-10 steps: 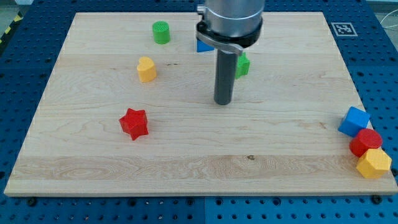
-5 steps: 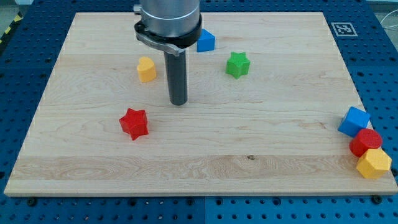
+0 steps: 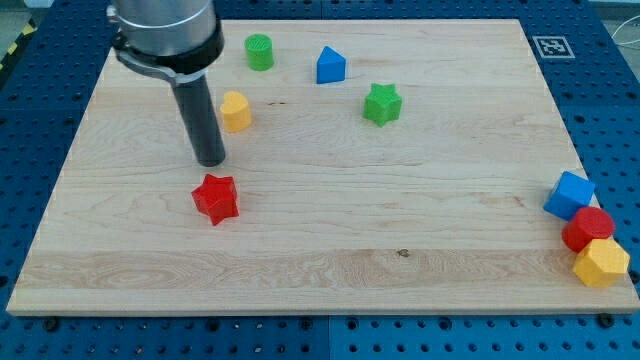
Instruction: Push the red star to the group of blocks
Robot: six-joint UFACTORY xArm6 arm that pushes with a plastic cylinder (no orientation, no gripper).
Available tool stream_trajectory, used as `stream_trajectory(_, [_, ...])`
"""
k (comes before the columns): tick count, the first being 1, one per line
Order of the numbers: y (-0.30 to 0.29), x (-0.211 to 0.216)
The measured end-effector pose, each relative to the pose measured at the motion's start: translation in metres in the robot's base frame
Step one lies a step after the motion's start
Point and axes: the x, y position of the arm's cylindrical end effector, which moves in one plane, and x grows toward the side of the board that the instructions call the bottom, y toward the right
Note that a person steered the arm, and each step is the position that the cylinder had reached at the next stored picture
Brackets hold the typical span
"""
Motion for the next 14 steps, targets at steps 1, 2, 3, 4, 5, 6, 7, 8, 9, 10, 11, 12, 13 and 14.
stream_trajectory(1, [-0.018, 0.000])
stream_trajectory(2, [-0.032, 0.001])
stream_trajectory(3, [-0.038, 0.007])
stream_trajectory(4, [-0.039, 0.018])
stream_trajectory(5, [-0.039, 0.033])
stream_trajectory(6, [-0.034, 0.047])
stream_trajectory(7, [-0.020, 0.055])
stream_trajectory(8, [0.001, 0.058])
stream_trajectory(9, [0.020, 0.062])
stream_trajectory(10, [0.036, 0.064])
stream_trajectory(11, [0.049, 0.067])
stream_trajectory(12, [0.062, 0.074])
stream_trajectory(13, [0.077, 0.083])
stream_trajectory(14, [0.095, 0.090])
